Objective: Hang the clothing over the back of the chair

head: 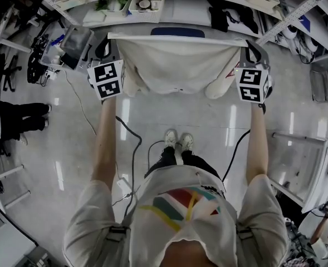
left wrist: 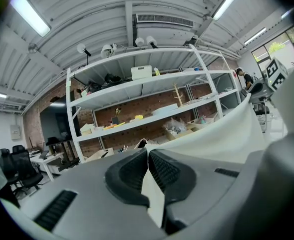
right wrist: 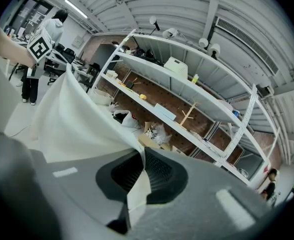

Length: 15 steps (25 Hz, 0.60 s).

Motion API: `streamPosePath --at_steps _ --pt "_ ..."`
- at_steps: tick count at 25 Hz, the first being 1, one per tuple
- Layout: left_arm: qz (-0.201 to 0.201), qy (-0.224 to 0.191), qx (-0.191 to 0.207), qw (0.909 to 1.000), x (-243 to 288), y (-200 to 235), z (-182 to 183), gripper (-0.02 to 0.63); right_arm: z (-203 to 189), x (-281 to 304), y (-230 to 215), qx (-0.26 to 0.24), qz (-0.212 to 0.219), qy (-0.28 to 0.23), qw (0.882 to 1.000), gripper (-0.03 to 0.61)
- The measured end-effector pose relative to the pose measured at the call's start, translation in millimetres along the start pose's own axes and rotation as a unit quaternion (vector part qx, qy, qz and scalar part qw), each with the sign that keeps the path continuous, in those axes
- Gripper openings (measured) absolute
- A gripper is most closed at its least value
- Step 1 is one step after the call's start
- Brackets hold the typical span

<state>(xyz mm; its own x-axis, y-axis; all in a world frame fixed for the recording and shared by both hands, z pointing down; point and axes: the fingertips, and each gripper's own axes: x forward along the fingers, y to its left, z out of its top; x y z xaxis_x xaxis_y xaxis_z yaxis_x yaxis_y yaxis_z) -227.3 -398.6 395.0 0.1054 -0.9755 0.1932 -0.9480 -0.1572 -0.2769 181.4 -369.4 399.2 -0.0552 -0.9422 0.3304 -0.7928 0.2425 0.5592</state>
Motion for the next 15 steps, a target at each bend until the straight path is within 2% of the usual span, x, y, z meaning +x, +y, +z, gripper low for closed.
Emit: streamPosePath --at_steps 15 --pt "-0.011 0.065 -0.006 0.9978 4.4 -16.4 -67.4 0.017 -45.3 15.5 37.9 -0.008 0.037 0.047 0.998 0.009"
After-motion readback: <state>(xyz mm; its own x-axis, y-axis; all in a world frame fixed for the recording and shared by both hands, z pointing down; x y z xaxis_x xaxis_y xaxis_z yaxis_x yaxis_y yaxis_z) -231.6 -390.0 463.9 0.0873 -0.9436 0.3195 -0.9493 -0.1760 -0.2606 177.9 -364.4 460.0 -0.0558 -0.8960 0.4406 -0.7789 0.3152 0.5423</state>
